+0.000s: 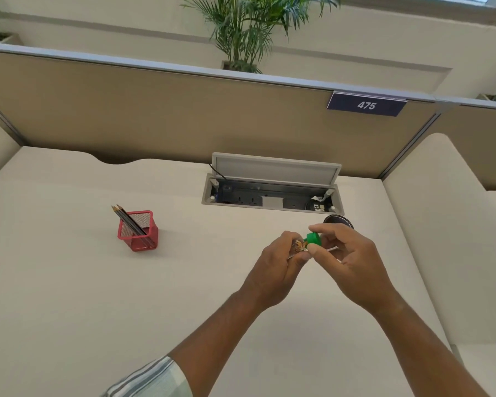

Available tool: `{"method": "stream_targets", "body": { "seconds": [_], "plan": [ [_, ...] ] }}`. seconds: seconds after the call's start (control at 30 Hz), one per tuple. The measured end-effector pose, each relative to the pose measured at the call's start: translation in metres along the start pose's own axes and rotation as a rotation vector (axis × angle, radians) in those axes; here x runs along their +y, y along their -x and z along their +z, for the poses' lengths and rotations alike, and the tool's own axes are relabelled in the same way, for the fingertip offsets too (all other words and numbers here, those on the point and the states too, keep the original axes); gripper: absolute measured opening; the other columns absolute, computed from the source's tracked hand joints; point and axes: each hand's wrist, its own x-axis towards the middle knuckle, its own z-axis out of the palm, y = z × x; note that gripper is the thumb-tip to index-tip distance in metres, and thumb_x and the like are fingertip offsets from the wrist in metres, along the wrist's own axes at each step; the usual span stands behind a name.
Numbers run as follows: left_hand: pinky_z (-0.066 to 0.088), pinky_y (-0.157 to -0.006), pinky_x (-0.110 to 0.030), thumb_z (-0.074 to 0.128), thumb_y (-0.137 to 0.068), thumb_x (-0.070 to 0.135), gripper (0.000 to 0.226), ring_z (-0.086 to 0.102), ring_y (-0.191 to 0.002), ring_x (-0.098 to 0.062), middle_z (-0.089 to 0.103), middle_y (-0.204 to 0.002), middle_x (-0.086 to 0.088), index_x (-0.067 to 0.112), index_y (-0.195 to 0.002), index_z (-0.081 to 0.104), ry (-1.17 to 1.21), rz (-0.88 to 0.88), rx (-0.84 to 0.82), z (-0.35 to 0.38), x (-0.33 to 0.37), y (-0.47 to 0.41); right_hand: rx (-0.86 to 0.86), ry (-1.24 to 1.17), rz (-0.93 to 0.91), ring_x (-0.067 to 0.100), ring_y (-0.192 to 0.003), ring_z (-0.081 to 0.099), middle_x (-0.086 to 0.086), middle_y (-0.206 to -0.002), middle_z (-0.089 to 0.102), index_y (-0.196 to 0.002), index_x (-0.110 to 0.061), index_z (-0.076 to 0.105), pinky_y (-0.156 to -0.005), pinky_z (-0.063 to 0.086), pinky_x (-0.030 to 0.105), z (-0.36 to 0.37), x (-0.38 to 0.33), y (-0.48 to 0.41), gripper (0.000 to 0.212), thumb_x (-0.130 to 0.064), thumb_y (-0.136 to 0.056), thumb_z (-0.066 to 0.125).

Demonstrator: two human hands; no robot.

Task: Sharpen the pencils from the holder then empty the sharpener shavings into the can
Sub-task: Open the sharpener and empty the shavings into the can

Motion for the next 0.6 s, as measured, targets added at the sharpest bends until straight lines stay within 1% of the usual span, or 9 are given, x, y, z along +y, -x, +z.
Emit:
{"method": "stream_targets", "body": {
  "seconds": [0.07, 0.1, 0.2, 0.3, 0.47, 0.6],
  "plan": [
    [0.053, -0.070, -0.040, 0.044, -0.109, 0.056, 0.035, 0.055, -0.080, -0.012, 0.061, -0.097, 0.005, 0.024, -0.121, 0.053, 0.005, -0.006, -0.019, 0.009, 0.000, -0.005, 0.012, -0.018, 0.012, 0.016, -0.094, 0.070, -0.007, -0.101, 0.072, -0.119, -0.022, 0.073, -0.074, 0.060, 0.022, -0.005, 0.006, 0.000, 0.029, -0.014, -0.091, 0.076],
    [0.053, -0.071, -0.040, 0.044, -0.109, 0.055, 0.034, 0.055, -0.081, -0.012, 0.062, -0.098, 0.005, 0.024, -0.121, 0.053, 0.010, -0.007, -0.026, 0.012, -0.001, -0.007, 0.019, -0.026, 0.023, 0.016, -0.095, 0.070, -0.007, -0.102, 0.072, -0.119, -0.022, 0.073, -0.075, 0.062, 0.025, -0.007, 0.009, 0.000, 0.029, -0.014, -0.091, 0.076],
    [0.049, -0.067, -0.032, 0.046, -0.110, 0.052, 0.032, 0.052, -0.077, -0.008, 0.060, -0.094, 0.008, 0.023, -0.120, 0.053, 0.047, -0.011, -0.030, 0.022, -0.001, -0.015, 0.034, -0.064, 0.068, 0.021, -0.095, 0.071, -0.003, -0.103, 0.073, -0.121, -0.020, 0.073, -0.077, 0.065, 0.038, -0.014, 0.023, -0.001, 0.028, -0.015, -0.093, 0.074],
    [0.044, -0.065, -0.024, 0.046, -0.111, 0.048, 0.028, 0.050, -0.075, -0.005, 0.057, -0.090, 0.014, 0.022, -0.119, 0.053, 0.079, -0.009, -0.031, 0.031, -0.004, -0.021, 0.056, -0.155, 0.123, 0.026, -0.092, 0.073, 0.005, -0.102, 0.074, -0.121, -0.019, 0.072, -0.075, 0.066, 0.045, -0.019, 0.036, -0.001, 0.027, -0.012, -0.095, 0.072],
    [0.040, -0.067, -0.015, 0.047, -0.112, 0.042, 0.022, 0.051, -0.077, -0.002, 0.055, -0.093, 0.019, 0.022, -0.120, 0.053, 0.098, -0.017, -0.037, 0.042, -0.004, -0.031, 0.081, -0.270, 0.181, 0.028, -0.086, 0.076, 0.007, -0.098, 0.076, -0.119, -0.017, 0.070, -0.072, 0.066, 0.045, -0.023, 0.047, -0.002, 0.024, -0.011, -0.096, 0.068],
    [0.039, -0.067, -0.014, 0.047, -0.112, 0.036, 0.015, 0.050, -0.077, -0.003, 0.055, -0.092, 0.017, 0.024, -0.117, 0.052, 0.124, -0.005, -0.036, 0.045, -0.004, -0.036, 0.090, -0.329, 0.195, 0.029, -0.086, 0.076, 0.007, -0.097, 0.076, -0.119, -0.017, 0.070, -0.071, 0.065, 0.042, -0.022, 0.055, -0.003, 0.023, -0.012, -0.096, 0.067]
  ]
}}
